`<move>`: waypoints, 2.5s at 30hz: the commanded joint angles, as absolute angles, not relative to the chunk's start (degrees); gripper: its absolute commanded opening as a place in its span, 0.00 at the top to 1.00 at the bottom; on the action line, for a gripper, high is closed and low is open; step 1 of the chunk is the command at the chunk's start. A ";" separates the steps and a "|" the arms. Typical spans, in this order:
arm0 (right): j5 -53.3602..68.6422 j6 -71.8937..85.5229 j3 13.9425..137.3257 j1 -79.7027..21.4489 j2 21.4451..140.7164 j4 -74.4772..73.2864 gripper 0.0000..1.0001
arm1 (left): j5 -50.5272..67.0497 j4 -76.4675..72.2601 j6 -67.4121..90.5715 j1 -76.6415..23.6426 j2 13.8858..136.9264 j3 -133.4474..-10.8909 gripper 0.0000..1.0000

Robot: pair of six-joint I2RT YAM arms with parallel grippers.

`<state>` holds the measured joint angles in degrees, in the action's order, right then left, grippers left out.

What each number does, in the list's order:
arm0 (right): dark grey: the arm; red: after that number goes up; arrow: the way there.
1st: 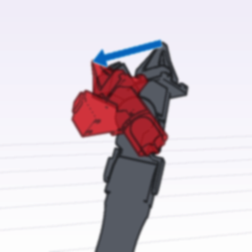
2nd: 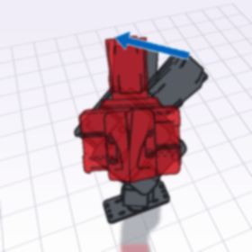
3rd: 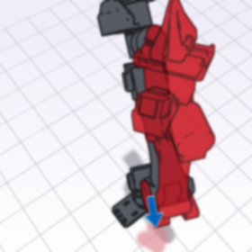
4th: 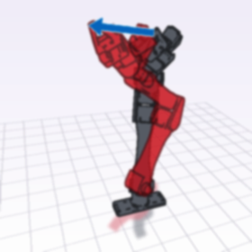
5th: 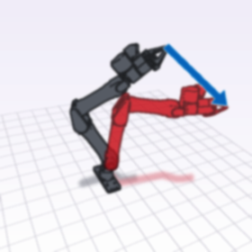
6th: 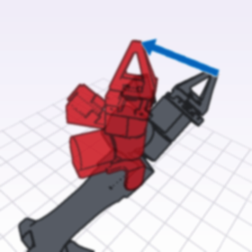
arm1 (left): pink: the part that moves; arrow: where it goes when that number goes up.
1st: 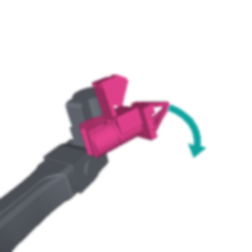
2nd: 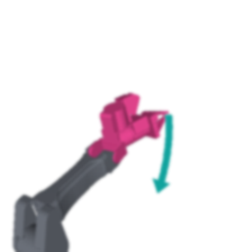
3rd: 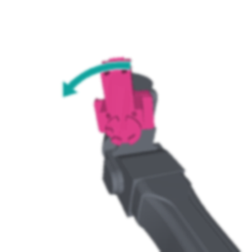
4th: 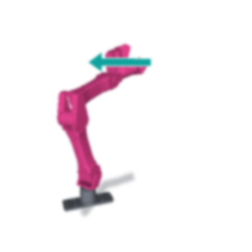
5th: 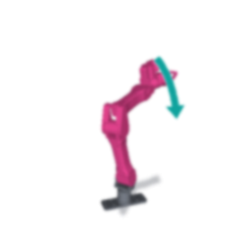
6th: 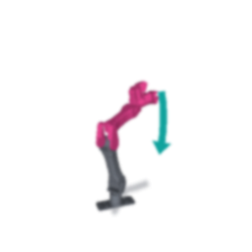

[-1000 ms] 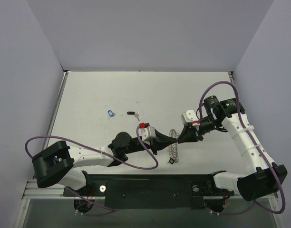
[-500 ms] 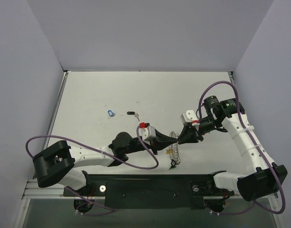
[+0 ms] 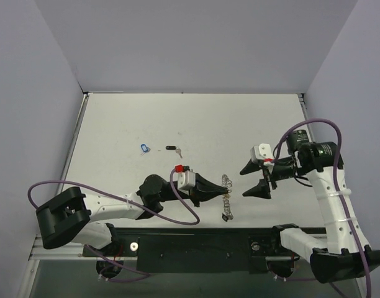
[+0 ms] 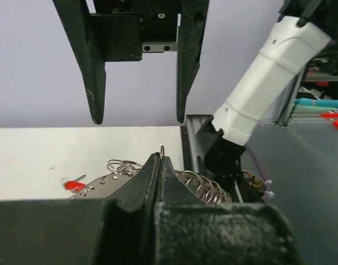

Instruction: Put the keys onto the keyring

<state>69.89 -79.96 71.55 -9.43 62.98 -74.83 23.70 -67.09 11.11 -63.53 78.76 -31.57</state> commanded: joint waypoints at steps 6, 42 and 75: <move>74.00 -70.31 69.26 -6.24 54.84 -80.25 0.27 | 37.35 -62.78 7.66 -62.58 67.86 -32.52 1.00; 74.27 -81.56 72.25 -14.50 62.40 -85.52 0.71 | 19.69 -74.44 9.93 -65.21 77.34 -34.98 1.00; 73.13 -81.47 73.04 -16.70 64.42 -84.81 0.80 | 18.28 -73.92 9.32 -66.36 78.93 -36.30 1.00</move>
<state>72.18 -81.03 72.42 -16.23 63.66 -75.66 19.27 -68.51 9.39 -65.95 79.00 -33.06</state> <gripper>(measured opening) 0.207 0.020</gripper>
